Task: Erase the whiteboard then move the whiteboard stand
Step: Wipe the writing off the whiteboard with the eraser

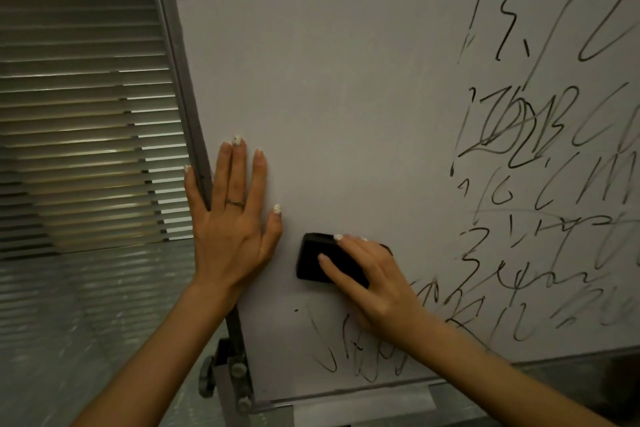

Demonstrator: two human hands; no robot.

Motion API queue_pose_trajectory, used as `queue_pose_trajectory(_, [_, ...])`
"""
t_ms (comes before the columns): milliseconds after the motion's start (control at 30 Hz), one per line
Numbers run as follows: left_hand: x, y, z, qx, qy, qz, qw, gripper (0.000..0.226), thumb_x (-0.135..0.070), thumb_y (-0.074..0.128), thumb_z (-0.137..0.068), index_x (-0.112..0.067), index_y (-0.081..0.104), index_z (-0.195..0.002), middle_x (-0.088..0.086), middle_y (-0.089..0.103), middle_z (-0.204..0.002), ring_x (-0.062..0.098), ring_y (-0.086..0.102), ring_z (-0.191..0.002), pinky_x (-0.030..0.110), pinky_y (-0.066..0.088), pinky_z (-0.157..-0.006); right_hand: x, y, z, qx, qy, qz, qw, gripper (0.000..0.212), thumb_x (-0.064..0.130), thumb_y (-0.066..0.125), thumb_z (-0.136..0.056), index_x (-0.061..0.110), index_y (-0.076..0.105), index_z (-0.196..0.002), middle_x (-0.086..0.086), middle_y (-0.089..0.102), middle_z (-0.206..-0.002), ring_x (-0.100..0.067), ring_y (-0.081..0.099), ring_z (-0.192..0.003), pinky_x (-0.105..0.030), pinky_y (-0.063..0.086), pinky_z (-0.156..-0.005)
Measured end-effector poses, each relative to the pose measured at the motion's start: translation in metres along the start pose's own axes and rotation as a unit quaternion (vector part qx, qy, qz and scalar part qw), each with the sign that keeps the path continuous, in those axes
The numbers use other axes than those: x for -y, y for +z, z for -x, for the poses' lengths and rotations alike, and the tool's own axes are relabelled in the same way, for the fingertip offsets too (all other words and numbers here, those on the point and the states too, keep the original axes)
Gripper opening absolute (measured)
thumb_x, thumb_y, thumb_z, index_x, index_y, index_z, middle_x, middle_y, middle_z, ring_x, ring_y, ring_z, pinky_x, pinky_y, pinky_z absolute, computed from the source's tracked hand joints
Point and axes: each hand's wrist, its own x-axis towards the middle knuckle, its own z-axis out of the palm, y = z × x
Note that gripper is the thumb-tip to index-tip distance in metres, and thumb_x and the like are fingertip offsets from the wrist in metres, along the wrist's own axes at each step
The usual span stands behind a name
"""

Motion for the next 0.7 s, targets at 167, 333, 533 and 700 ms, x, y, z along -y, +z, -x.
queue_pose_trajectory(167, [-0.004, 0.001, 0.018, 0.011, 0.017, 0.014, 1.000, 0.059, -0.037, 0.022, -0.099, -0.006, 0.018, -0.149, 0.012, 0.003, -0.158, 0.021, -0.001, -0.146, 0.047, -0.005, -0.117, 0.033, 0.018, 0.034, 0.048, -0.037, -0.008, 0.998, 0.037, 0.011, 0.052, -0.095, 0.010, 0.051, -0.132, -0.016, 0.045, -0.136, -0.028, 0.049, -0.122, -0.038, 0.039, -0.108])
queue_pose_trajectory(333, [0.000, 0.001, 0.064, 0.054, 0.052, 0.033, 0.997, 0.057, -0.034, 0.024, -0.099, -0.012, 0.015, -0.150, 0.007, -0.002, -0.159, 0.023, 0.004, -0.146, 0.048, -0.002, -0.117, 0.050, 0.026, 0.100, 0.162, -0.102, 0.010, 0.982, 0.036, 0.016, 0.043, -0.102, 0.016, 0.045, -0.138, -0.007, 0.043, -0.140, -0.020, 0.047, -0.125, -0.036, 0.038, -0.109])
queue_pose_trajectory(533, [-0.020, 0.001, 0.106, 0.094, -0.029, 0.098, 0.990, 0.057, -0.038, 0.016, -0.100, -0.016, 0.002, -0.152, 0.004, -0.008, -0.159, 0.021, -0.004, -0.146, 0.044, 0.006, -0.115, 0.043, 0.024, 0.103, 0.177, -0.155, 0.015, 0.972, 0.034, 0.015, 0.043, -0.102, 0.015, 0.047, -0.135, -0.007, 0.046, -0.135, -0.020, 0.049, -0.122, -0.036, 0.030, -0.114])
queue_pose_trajectory(700, [-0.028, 0.003, 0.113, 0.105, -0.056, 0.159, 0.980, 0.058, -0.037, 0.020, -0.100, -0.021, -0.002, -0.151, -0.002, -0.013, -0.159, 0.017, -0.007, -0.146, 0.045, 0.012, -0.111, 0.018, 0.008, 0.056, 0.094, -0.095, -0.005, 0.991, 0.040, 0.009, 0.054, -0.095, 0.009, 0.047, -0.134, -0.016, 0.043, -0.135, -0.028, 0.047, -0.123, -0.040, 0.040, -0.105])
